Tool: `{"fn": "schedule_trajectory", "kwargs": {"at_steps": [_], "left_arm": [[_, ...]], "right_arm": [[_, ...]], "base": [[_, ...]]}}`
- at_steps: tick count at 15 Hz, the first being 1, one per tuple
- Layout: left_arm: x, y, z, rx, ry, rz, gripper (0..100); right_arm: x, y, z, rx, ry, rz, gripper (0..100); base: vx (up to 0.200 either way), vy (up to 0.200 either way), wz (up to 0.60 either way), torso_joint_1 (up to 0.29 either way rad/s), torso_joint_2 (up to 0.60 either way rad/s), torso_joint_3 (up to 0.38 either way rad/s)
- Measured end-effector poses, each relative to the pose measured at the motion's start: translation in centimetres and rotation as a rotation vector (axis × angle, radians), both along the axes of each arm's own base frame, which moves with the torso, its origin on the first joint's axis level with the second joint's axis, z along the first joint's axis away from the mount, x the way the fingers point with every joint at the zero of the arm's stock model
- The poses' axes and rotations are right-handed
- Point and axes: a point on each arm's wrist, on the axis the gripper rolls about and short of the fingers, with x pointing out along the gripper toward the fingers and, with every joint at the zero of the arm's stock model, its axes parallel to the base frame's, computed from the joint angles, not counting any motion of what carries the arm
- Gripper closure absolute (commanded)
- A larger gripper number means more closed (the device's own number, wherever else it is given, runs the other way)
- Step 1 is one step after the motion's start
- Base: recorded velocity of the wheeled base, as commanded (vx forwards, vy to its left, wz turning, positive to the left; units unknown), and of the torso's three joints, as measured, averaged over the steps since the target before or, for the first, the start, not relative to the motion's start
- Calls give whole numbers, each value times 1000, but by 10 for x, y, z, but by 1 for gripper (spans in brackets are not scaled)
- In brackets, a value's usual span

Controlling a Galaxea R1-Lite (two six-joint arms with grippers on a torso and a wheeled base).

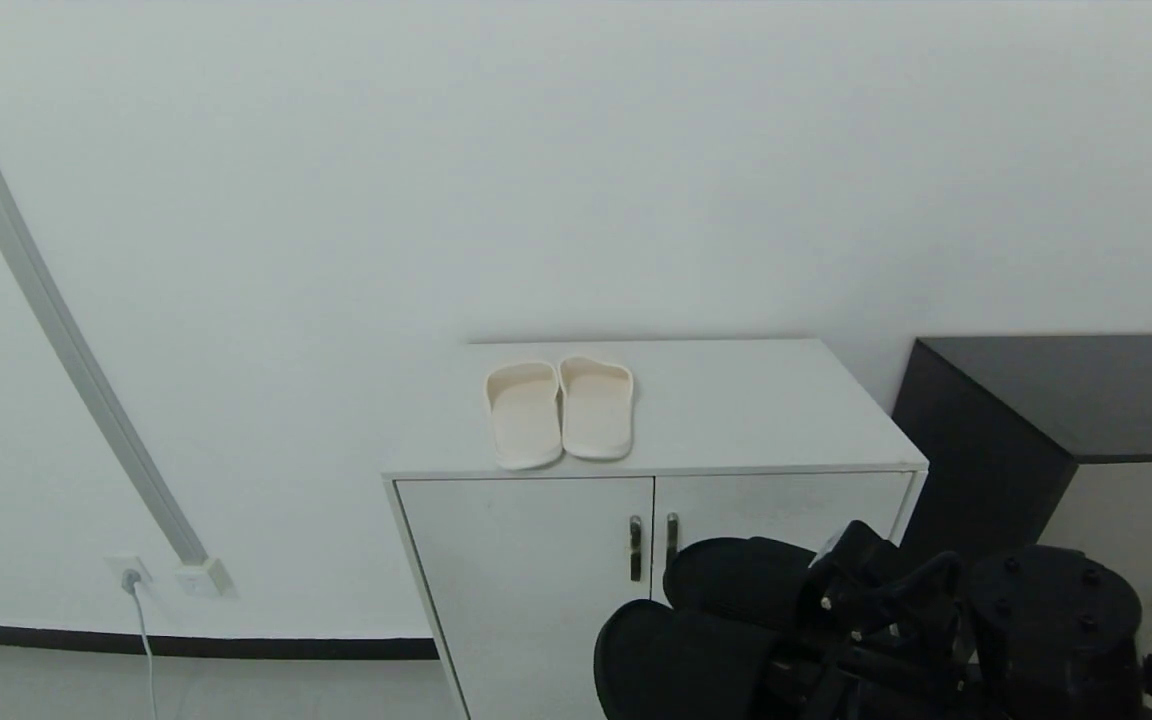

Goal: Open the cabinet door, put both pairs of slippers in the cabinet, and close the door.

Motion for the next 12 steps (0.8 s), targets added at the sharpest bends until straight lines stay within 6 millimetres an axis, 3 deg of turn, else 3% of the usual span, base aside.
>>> {"fn": "schedule_trajectory", "kwargs": {"at_steps": [12], "left_arm": [[0, 0, 0, 0, 0, 0, 0]], "right_arm": [[-1, 1, 0, -6, -8, 7, 100]], "base": [[0, 0, 0, -204, 525, 323]]}}
